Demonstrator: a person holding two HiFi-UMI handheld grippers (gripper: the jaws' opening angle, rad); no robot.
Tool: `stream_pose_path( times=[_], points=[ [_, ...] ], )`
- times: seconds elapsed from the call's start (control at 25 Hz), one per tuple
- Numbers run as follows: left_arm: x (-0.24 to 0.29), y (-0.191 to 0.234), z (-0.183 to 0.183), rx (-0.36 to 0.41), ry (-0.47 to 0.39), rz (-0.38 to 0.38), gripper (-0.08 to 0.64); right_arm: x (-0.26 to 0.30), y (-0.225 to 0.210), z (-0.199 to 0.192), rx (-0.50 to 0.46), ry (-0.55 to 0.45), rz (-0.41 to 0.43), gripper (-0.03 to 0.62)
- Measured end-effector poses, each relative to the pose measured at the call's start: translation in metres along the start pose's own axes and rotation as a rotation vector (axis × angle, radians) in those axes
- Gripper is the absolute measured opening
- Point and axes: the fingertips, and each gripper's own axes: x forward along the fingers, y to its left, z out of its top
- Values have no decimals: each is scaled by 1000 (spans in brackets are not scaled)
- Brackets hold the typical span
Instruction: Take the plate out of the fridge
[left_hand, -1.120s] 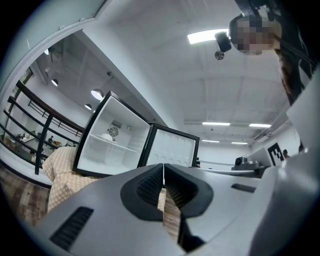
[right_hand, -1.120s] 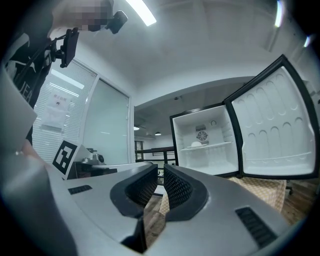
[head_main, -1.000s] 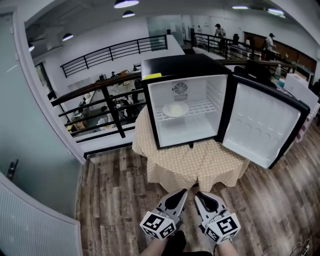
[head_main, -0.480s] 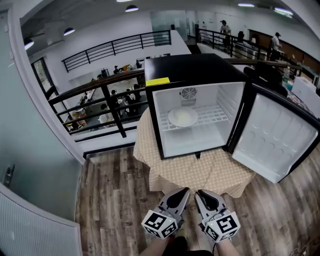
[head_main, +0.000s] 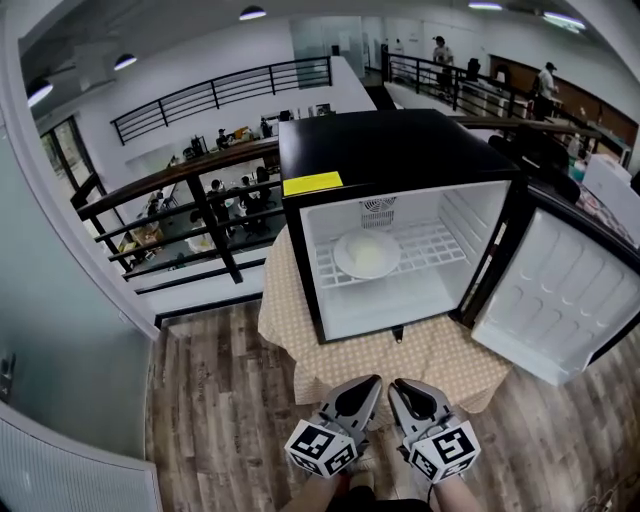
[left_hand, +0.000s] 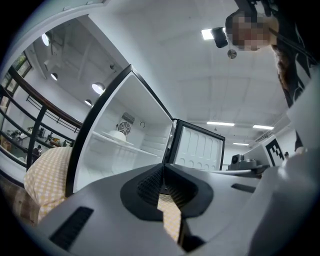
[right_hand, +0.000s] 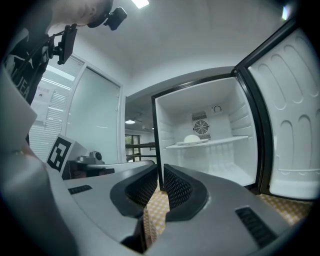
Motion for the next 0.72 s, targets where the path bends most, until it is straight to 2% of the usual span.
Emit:
stream_pose_path(
  times=[0.36,0.52,0.72],
  points=[
    [22,21,-4,-27,13,-23,14,28,-18,-7,11,30,-6,52],
    [29,33,-5,-27,12,8,14,42,-27,-7,28,27,2,52],
    [40,59,0,-30,11,72,14,67,-37,2,-2,20,36,52]
  ],
)
